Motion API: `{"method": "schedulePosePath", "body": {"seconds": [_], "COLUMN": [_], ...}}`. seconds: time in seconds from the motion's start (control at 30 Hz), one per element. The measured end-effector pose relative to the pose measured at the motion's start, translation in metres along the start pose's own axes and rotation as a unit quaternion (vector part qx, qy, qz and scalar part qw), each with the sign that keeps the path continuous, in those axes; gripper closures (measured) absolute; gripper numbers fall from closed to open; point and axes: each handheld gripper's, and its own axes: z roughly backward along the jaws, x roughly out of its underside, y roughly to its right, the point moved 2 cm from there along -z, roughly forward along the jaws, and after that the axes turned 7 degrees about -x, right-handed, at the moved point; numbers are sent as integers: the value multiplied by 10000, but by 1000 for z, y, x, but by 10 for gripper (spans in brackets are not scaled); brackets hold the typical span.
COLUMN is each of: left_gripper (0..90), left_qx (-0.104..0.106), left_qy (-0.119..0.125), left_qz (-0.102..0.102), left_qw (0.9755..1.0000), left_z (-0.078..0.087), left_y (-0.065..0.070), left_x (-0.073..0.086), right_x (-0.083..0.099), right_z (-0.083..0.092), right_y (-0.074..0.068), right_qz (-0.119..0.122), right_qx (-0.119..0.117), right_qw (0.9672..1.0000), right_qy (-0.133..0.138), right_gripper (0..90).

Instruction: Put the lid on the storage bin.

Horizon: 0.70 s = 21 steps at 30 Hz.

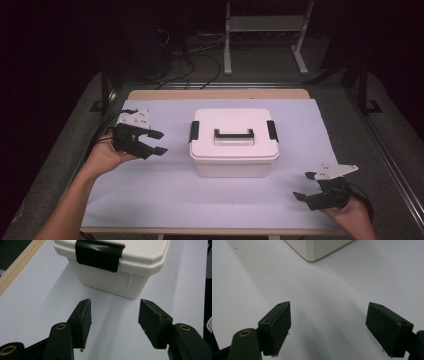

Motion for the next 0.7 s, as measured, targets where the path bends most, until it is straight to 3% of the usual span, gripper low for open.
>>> {"method": "schedulePosePath", "body": {"seconds": [0.7], "left_gripper": [360], "left_qx": [-116], "left_qy": [39], "left_qz": [286], "left_qw": [9995], "left_z": [-5], "left_y": [14], "left_x": [39], "right_x": [1], "right_z": [0], "right_y": [0], "right_qz": [19], "right_qx": [19], "right_qw": [10000], "right_qy": [-17], "right_gripper": [199]}}
